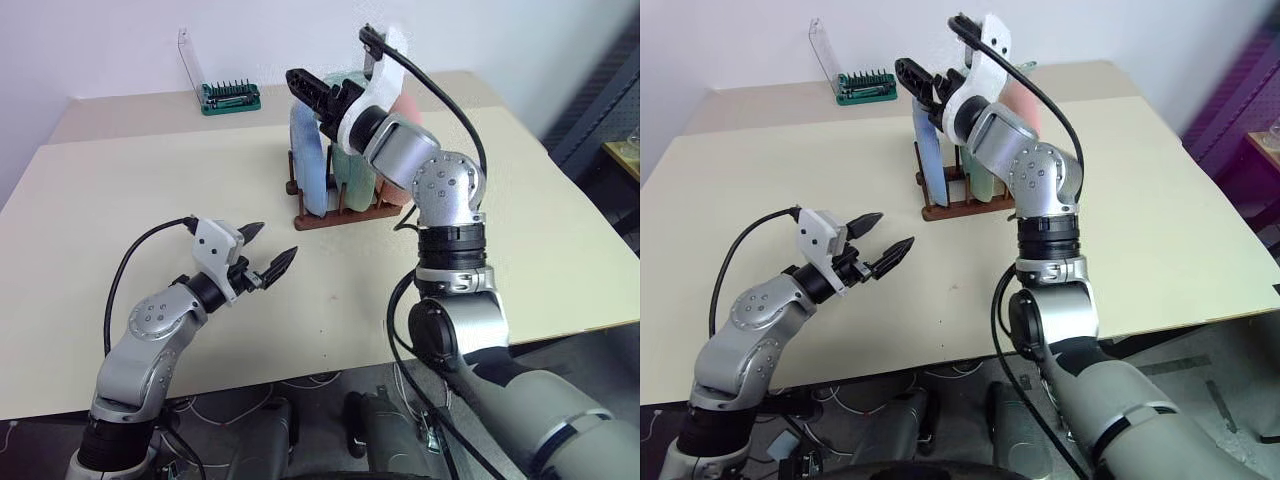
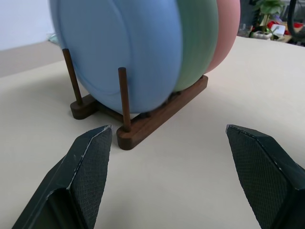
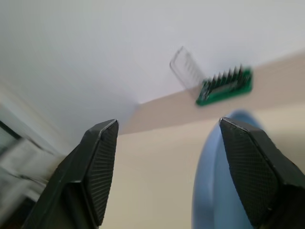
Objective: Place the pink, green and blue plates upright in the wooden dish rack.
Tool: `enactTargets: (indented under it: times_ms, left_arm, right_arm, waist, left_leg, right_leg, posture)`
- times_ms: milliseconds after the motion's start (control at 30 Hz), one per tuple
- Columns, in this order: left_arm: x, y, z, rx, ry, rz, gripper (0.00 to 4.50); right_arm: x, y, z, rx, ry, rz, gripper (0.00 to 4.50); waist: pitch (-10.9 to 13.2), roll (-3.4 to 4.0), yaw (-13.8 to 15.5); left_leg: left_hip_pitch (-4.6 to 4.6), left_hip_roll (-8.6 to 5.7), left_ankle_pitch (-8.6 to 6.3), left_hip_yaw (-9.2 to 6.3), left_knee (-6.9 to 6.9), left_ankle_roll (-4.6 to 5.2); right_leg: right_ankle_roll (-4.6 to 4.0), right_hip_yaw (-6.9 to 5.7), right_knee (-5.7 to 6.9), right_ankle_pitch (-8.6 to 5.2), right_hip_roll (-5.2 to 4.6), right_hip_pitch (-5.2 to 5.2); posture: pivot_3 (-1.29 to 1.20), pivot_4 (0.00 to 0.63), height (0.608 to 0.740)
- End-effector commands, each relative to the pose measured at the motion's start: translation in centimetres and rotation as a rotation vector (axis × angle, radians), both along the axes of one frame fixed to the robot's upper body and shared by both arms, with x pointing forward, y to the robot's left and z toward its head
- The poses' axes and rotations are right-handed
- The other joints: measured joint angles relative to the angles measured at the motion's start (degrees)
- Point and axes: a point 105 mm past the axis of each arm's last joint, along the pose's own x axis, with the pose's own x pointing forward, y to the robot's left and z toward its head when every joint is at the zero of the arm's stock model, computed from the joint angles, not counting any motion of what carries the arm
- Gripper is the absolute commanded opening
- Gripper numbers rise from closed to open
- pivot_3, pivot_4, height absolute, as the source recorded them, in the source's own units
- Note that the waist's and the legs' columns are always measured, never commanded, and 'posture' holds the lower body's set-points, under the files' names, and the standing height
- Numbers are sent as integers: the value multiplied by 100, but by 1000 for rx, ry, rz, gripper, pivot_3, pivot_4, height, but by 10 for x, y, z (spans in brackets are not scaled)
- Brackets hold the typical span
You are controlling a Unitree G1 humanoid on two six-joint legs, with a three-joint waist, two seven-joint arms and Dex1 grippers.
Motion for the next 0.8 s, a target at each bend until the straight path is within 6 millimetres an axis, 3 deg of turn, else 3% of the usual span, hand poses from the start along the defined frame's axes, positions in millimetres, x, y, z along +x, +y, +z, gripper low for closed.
enactTargets:
  times_ms: [33,133,267,333,433,567,700,800]
  left_arm:
    - [-3,-6,11,-4,-53,-22,3930]
    - [-2,-5,10,-4,-54,-16,3930]
    - [0,7,8,21,-62,33,3930]
    - [2,18,4,39,-52,74,3930]
    - [5,46,-8,102,-24,149,3930]
    - [6,78,-21,181,6,222,3930]
    - [5,99,-30,231,25,283,3930]
    - [3,99,-32,230,22,299,3930]
  right_arm:
    - [-19,-3,35,-77,-257,-1,3535]
    - [-36,-18,39,-218,-467,22,3535]
    - [-61,-56,8,-405,-580,147,3535]
    - [-66,-84,-13,-483,-543,155,3535]
    - [-74,-136,-65,-663,-411,153,3535]
    - [-73,-176,-105,-740,-267,90,3535]
    - [-64,-189,-131,-817,-222,48,3535]
    - [-57,-194,-138,-820,-215,35,3535]
  waist:
    - [0,0,2]
    - [0,-1,31]
    - [-1,-5,63]
    - [1,-2,44]
    - [2,-2,56]
    - [8,7,6]
    - [8,8,24]
    - [9,9,44]
  left_leg:
    - [0,0,0,0,-1,0]
    - [0,0,0,-1,-1,0]
    - [-1,-1,-6,-4,4,10]
    - [0,-3,-13,4,5,19]
    - [-1,-2,-15,1,1,19]
    - [1,7,-16,8,-7,18]
    - [8,37,-19,30,4,14]
    - [1,63,-19,47,2,14]
  right_leg:
    - [1,0,0,-1,0,0]
    - [3,-1,-2,-2,0,1]
    - [19,-6,-17,-12,-6,18]
    - [23,-2,-23,-15,-13,22]
    - [22,0,-25,-16,-13,19]
    - [18,2,-25,-18,-12,12]
    - [11,-18,-30,-13,-16,12]
    - [5,-38,-52,-8,-15,16]
  posture:
    - [0,150,740]
    - [0,150,740]
    - [0,150,740]
    - [0,150,740]
    - [0,150,740]
    - [0,150,740]
    - [0,150,740]
    - [0,150,740]
